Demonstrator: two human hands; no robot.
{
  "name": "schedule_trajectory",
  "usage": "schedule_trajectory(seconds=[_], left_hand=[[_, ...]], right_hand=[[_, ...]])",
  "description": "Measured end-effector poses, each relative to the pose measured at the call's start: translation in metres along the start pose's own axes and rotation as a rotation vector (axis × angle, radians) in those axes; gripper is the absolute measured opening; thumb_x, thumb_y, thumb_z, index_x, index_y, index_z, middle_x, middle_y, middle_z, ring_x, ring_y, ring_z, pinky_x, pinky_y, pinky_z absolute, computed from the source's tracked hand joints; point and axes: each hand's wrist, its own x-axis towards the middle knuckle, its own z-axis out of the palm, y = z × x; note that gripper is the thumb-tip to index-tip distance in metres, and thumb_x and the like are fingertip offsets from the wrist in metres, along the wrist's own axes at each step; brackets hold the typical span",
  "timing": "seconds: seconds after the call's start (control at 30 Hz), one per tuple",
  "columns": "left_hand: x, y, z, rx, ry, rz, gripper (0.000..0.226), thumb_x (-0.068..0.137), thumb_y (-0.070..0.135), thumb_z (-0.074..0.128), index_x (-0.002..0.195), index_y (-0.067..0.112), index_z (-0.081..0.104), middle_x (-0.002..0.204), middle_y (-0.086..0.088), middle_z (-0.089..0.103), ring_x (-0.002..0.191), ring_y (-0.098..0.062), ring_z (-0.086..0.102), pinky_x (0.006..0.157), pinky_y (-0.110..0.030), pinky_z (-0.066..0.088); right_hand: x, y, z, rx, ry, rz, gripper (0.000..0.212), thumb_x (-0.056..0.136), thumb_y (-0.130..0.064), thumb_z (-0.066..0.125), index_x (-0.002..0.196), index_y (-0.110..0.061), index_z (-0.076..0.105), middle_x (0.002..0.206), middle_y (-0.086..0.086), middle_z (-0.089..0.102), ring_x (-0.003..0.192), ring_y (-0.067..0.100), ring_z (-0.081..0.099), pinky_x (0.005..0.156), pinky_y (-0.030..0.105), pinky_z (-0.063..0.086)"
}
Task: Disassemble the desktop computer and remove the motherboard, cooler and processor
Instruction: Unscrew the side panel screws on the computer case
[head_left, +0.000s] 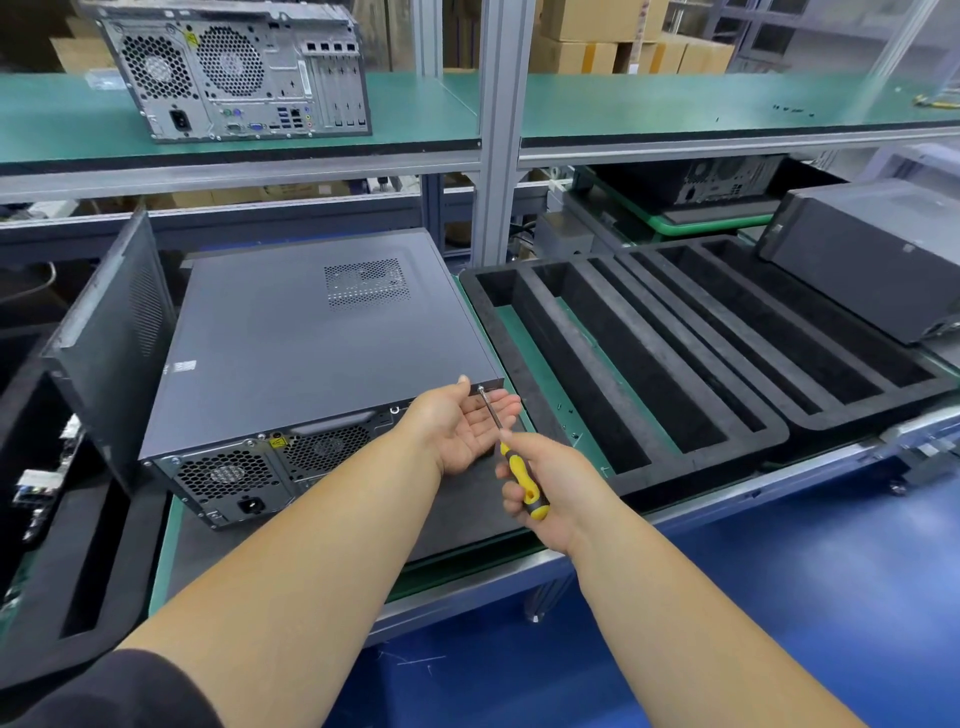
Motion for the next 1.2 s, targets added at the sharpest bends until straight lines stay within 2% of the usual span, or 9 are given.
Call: schedule_trajectory(seconds=[0.1,0.17,0.3,0.43,0.53,0.67,0.83,1.0,1.2], left_hand=[[0.000,0.000,-0.001,0.008,0.006,0.003,0.054,0.105,0.037,0.032,0.113,-0.009,0.061,0.105,-0.023,0.071,0.091,-0.029,0.071,0.076,-0.033,0.058],[-0.001,0.000,-0.001,0.014,0.009,0.003,0.054,0.105,0.037,0.032,0.112,-0.008,0.061,0.103,-0.022,0.072,0.090,-0.028,0.072,0.074,-0.032,0.059],[-0.001,-0.001,0.001,-0.004,0.005,0.007,0.055,0.105,0.038,0.031,0.110,-0.009,0.060,0.108,-0.022,0.069,0.091,-0.028,0.069,0.073,-0.032,0.056],[-0.001,-0.002,0.002,-0.018,0.025,0.004,0.056,0.105,0.039,0.033,0.108,-0.008,0.061,0.101,-0.020,0.071,0.089,-0.027,0.069,0.074,-0.032,0.056],[0.002,-0.001,0.003,-0.012,0.057,-0.001,0.055,0.103,0.041,0.037,0.110,-0.006,0.064,0.094,-0.019,0.073,0.084,-0.026,0.072,0.073,-0.031,0.058],[0.005,-0.001,0.005,0.059,0.131,0.001,0.043,0.098,0.038,0.054,0.103,-0.002,0.068,0.088,-0.014,0.075,0.073,-0.022,0.074,0.057,-0.029,0.058],[0.008,-0.003,0.009,0.081,0.180,0.031,0.038,0.095,0.038,0.058,0.093,0.001,0.068,0.074,-0.010,0.075,0.061,-0.017,0.072,0.046,-0.023,0.054],[0.009,-0.009,0.011,0.063,0.233,0.105,0.028,0.094,0.032,0.062,0.086,0.006,0.066,0.065,-0.004,0.073,0.054,-0.010,0.070,0.044,-0.020,0.052],[0.012,-0.015,0.010,0.087,0.264,0.172,0.023,0.092,0.031,0.065,0.085,0.010,0.067,0.066,0.001,0.074,0.056,-0.007,0.070,0.047,-0.019,0.051]], right_hand=[[0.000,-0.002,-0.001,0.062,-0.010,0.070,0.036,0.100,-0.031,0.048,0.099,-0.002,0.069,0.066,0.010,0.065,0.046,0.012,0.052,0.045,0.024,0.045],[0.000,-0.001,-0.002,0.036,-0.021,0.058,0.036,0.102,-0.028,0.045,0.099,-0.001,0.069,0.067,0.010,0.065,0.047,0.012,0.054,0.047,0.024,0.046],[0.001,0.000,-0.002,-0.111,0.027,-0.008,0.023,0.097,-0.030,0.057,0.101,-0.009,0.067,0.071,0.005,0.068,0.050,0.013,0.057,0.053,0.026,0.049],[0.005,0.001,-0.003,-0.154,0.016,-0.060,0.019,0.092,-0.027,0.067,0.105,-0.013,0.062,0.076,0.004,0.063,0.049,0.010,0.047,0.049,0.024,0.042],[0.004,-0.001,-0.003,-0.096,0.013,-0.016,0.020,0.094,-0.030,0.063,0.097,-0.011,0.064,0.071,0.006,0.062,0.045,0.011,0.046,0.046,0.023,0.041],[0.004,-0.002,-0.007,-0.036,-0.002,0.051,0.034,0.101,-0.030,0.047,0.100,-0.004,0.070,0.065,0.008,0.065,0.045,0.012,0.052,0.046,0.023,0.046],[0.008,-0.003,-0.010,-0.161,0.052,-0.019,0.022,0.095,-0.029,0.061,0.098,-0.010,0.071,0.070,0.005,0.066,0.050,0.013,0.056,0.051,0.025,0.049],[0.012,0.000,-0.015,-0.179,0.021,-0.095,0.019,0.090,-0.024,0.068,0.106,-0.018,0.063,0.075,0.003,0.059,0.052,0.009,0.055,0.050,0.022,0.047],[0.012,-0.001,-0.017,-0.162,0.003,-0.055,0.021,0.088,-0.025,0.070,0.107,-0.020,0.062,0.077,0.004,0.057,0.051,0.008,0.049,0.048,0.021,0.045]])
